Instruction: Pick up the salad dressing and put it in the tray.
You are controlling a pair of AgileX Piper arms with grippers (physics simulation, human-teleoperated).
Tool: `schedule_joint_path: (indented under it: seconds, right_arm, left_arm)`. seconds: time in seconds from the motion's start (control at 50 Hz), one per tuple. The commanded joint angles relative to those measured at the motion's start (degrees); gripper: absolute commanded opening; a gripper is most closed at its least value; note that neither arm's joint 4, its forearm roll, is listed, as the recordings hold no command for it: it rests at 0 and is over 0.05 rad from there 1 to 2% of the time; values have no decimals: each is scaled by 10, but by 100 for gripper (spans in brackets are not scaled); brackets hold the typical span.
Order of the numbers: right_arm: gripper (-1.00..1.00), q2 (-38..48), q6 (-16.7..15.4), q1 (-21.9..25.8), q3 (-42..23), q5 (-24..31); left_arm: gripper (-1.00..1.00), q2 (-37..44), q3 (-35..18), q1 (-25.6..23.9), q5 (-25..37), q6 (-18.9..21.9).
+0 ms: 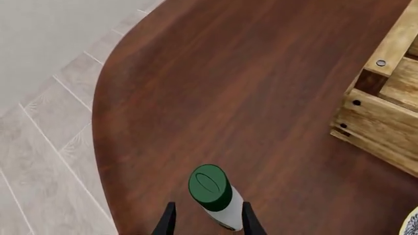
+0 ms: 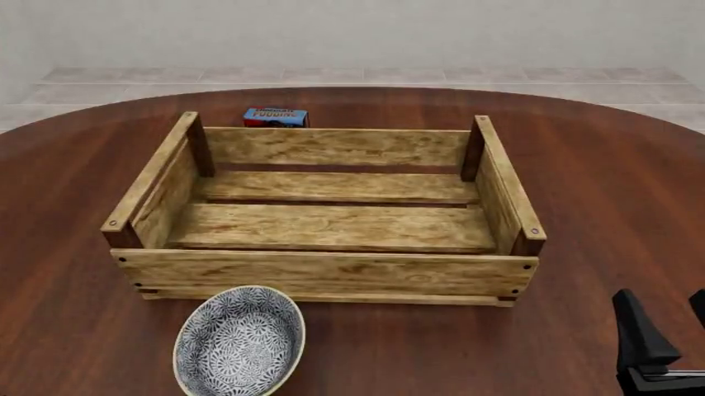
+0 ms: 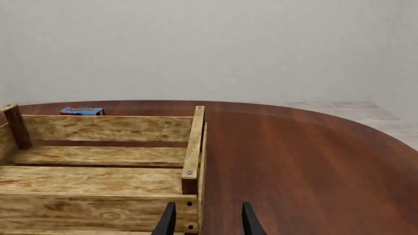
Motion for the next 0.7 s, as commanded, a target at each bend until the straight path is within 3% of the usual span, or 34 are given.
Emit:
schedule_joint_path:
  seconds: [0.02,0.36,0.7]
  right_arm:
    - [100,0,0,0,0,0]
    - [100,0,0,0,0,0]
    - [100,0,0,0,0,0]
  left_arm:
    - [100,4,28,9,-24,3]
    - [100,53,66,7,-97,2]
    - [100,105,71,8,-152,3]
